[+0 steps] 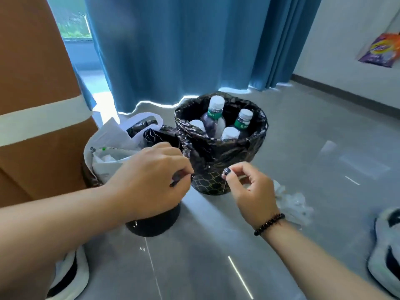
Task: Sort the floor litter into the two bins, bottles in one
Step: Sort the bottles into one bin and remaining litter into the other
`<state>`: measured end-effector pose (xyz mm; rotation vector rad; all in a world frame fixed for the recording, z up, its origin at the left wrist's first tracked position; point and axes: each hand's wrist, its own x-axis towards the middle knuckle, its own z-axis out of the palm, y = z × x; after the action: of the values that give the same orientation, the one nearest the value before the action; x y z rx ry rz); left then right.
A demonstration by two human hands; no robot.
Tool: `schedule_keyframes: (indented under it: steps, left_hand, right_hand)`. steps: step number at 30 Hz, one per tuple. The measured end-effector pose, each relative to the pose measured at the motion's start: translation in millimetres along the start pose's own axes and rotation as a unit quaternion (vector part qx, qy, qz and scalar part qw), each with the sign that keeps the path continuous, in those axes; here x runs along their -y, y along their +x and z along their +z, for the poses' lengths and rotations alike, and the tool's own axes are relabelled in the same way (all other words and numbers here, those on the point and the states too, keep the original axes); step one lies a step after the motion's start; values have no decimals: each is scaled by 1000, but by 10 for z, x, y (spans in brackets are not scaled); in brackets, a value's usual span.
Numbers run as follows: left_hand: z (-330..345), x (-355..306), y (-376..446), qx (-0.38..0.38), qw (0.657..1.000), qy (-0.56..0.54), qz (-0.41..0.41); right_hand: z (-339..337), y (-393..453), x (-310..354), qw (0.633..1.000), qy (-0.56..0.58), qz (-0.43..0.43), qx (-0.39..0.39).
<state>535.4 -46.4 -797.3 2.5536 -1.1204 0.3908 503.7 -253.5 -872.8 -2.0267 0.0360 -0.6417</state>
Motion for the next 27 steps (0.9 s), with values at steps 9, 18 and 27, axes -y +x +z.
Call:
schedule_keyframes:
  steps: [9,18,27]
  left_hand:
    - [1128,-891,-4,358,930,66,50]
    - [2304,-1638,636,214,933,-232,-173]
    - [2943,-1649,878,77,847,-377,-368]
  right_hand:
    - [-615,-628,-1472,910,-93,355,-194]
    - [-1102,-283,-1945,934,-108,267,-211]
    - [-1078,-112,-2437,962,-133,240,15]
